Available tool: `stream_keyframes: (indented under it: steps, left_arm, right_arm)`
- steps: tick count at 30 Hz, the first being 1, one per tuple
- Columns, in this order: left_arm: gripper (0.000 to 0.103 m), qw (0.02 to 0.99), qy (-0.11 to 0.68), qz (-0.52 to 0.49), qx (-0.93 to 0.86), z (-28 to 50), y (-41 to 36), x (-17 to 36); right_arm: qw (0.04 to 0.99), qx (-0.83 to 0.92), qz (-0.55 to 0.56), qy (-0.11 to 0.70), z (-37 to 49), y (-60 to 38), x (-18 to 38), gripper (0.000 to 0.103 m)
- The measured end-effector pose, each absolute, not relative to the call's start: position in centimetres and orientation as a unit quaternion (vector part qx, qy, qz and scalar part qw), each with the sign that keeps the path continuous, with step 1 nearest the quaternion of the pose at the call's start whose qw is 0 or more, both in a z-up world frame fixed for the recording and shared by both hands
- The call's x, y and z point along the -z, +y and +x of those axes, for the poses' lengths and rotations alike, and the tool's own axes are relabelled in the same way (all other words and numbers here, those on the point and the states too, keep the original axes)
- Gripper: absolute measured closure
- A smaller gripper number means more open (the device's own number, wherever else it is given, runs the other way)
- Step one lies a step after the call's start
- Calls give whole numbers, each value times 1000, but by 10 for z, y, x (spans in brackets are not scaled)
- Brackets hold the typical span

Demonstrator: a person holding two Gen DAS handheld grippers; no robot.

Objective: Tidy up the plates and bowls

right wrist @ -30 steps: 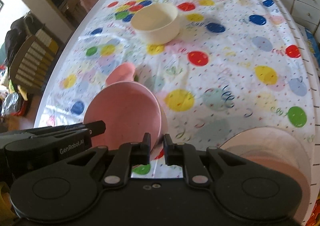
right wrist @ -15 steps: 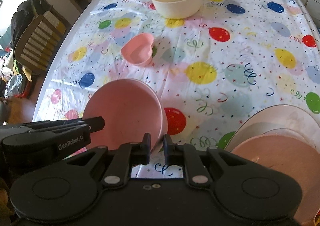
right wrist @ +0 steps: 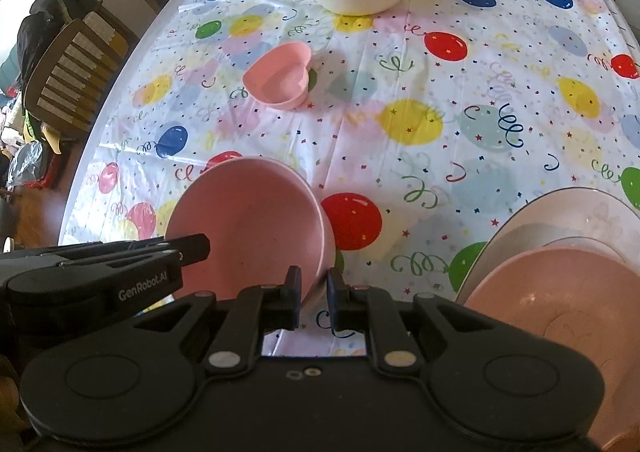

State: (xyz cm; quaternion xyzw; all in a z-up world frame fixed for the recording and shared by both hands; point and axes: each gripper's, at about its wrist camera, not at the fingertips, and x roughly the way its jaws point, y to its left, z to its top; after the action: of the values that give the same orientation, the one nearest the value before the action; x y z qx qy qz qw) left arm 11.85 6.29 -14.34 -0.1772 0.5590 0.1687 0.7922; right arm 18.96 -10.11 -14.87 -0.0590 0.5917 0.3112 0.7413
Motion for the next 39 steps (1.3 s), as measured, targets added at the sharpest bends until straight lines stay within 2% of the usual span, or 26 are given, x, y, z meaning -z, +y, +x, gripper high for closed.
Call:
stream_keyframes:
  steps: [11, 19, 27, 30, 33, 35, 37, 39]
  left_arm:
    - [92, 800, 547, -178, -172, 114, 65, 133]
    - [92, 821, 516, -179, -164, 116, 62, 105]
    - [90, 845, 483, -167, -160, 121, 56, 75]
    - [84, 852, 472, -164, -160, 125, 56, 65]
    - [71, 859, 461, -157, -160, 132, 58, 57]
    - [54, 863, 454, -152, -159, 137, 60, 52]
    - [44, 869, 445, -144, -161, 144, 63, 47]
    - [43, 873, 442, -138, -155, 153, 67, 44]
  right_arm:
    - [746, -313, -50, 585, 192, -108, 139, 80]
    - [761, -328, -54, 557, 197, -116, 114, 78]
    - [778, -335, -54, 529, 204, -125, 89, 70]
    - [783, -337, -51, 520, 208, -128, 80, 67]
    - [790, -338, -49, 509, 213, -129, 72, 66]
    - [794, -337, -44, 504, 218, -129, 66, 65]
    - [799, -335, -40, 498, 223, -129, 61, 63]
    - [806, -329, -38, 491, 230, -128, 56, 59]
